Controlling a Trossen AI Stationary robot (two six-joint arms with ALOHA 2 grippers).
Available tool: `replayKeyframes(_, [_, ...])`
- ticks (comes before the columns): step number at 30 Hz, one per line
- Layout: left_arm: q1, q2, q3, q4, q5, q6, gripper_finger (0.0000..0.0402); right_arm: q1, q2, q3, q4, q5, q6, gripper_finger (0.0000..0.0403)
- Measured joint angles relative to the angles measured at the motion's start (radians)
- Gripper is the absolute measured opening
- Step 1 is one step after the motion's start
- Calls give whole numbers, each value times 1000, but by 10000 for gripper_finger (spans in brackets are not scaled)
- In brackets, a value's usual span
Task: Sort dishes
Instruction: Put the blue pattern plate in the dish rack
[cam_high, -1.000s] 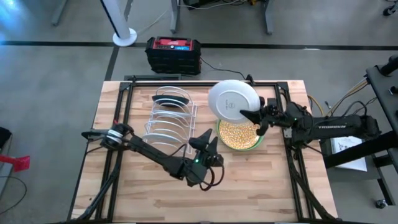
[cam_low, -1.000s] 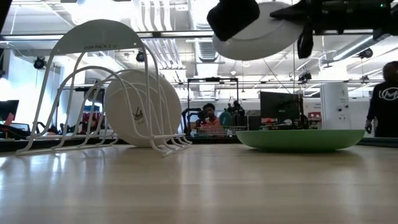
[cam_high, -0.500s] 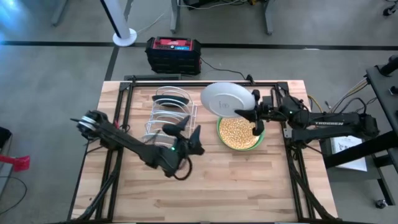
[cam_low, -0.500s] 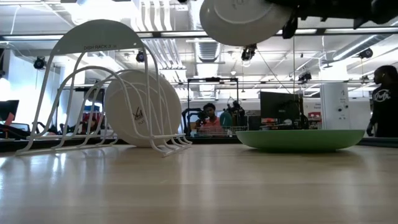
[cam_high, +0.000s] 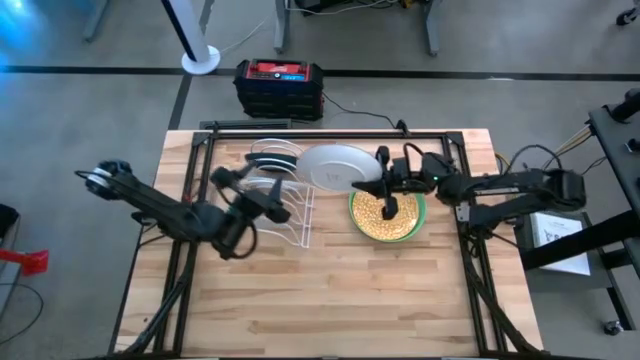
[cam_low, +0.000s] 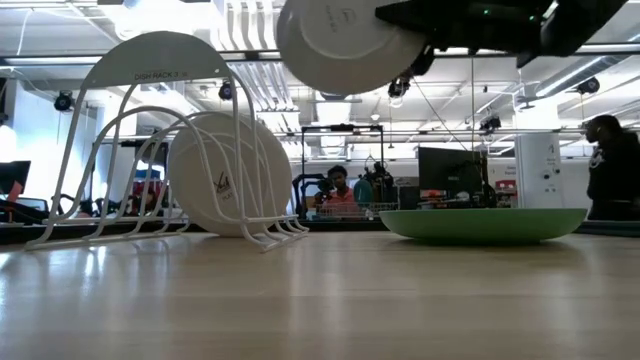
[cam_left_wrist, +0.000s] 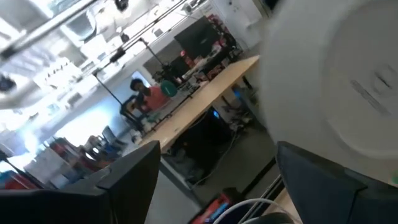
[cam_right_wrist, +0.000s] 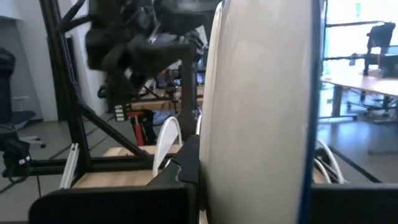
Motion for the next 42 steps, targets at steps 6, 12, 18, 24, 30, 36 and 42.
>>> replayKeyframes(6, [0,-115,-59,-2,0,-78,307,-3,145,39,127,-35,-12,28])
replayKeyframes(12, [0,-154,-62,-1,1,-110,307,-3,253,101,175,-53,-42,28])
replayKeyframes(18, [1,-168,-59,-1,1,-112,307,-3,348,161,173,-55,-67,28])
replayKeyframes(24, [1,-171,-59,-1,1,-110,307,-2,405,187,168,-61,-70,28])
replayKeyframes(30, [1,-171,-59,-3,1,-110,307,0,405,195,180,-79,-56,28])
replayKeyframes(36, [3,-171,-59,-3,1,-111,307,12,407,195,177,-80,-38,28])
replayKeyframes(42, [4,-168,-59,-2,1,-121,307,17,407,195,175,-78,-56,28])
